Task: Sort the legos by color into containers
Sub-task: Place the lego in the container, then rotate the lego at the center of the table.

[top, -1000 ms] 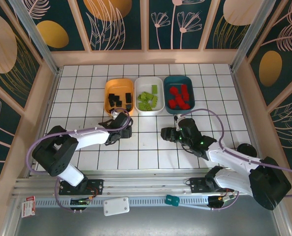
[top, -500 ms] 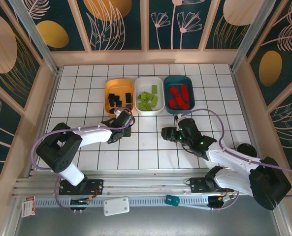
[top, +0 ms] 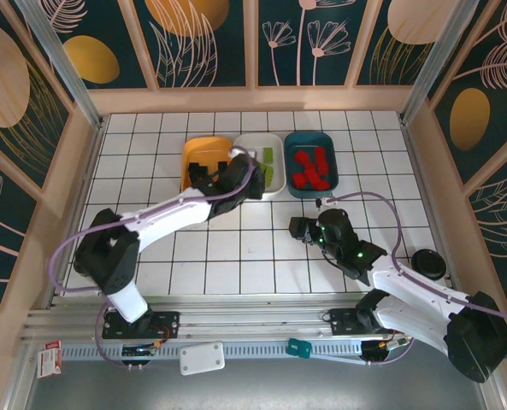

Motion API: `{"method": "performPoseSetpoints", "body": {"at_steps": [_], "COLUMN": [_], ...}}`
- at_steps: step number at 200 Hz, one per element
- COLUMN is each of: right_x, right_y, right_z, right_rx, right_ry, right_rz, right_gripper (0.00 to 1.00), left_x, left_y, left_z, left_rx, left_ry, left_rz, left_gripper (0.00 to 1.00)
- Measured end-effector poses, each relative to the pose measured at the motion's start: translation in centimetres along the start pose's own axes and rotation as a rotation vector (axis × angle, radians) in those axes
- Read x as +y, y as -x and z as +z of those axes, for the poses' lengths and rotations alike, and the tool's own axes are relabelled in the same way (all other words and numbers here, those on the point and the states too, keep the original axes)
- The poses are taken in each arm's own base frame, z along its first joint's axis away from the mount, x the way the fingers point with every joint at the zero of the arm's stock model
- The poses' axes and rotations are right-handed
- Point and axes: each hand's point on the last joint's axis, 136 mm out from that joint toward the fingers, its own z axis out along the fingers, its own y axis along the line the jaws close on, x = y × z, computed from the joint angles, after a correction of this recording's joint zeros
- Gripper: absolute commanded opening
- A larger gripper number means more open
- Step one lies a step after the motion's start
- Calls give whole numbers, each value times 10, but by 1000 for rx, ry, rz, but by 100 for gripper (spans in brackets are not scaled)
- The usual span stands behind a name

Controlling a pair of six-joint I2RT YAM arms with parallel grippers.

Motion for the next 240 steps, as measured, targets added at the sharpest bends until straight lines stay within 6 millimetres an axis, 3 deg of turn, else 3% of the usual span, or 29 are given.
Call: {"method": "performPoseSetpoints", "body": {"at_steps": [20,45,73,93,130,172,204,240], "right_x": [-3,-7,-8,-10,-16,-44,-52,-53], "right_y": [-4,-9,-11,-13,-17,-32,-33,-38], "right_z": [0,0,-1,-1,3,26,46,56], "right_rx": [14,33,38,46,72,204,255,289], "right_ry": [-13,-27,-30,-37,-53,-113,-126,-123], "right_rz": [0,2,6,15,26,39,32,10], "right_gripper": [66,66,68,70,74,74,74,71], "left_x": [-12,-2,9,5,-13,-21,-26,-3], "left_y": [13,11,14,25,46,46,14,-37], "left_z": [32,71,99,100,74,0,-47,-65], "left_rx": [4,48,81,74,36,-25,-38,19], "left_ry": [2,46,88,75,-2,-112,-186,-193], "left_rz": [3,4,2,-9,-21,-43,-45,-70], "left_gripper": [35,40,63,82,98,98,99,98]}}
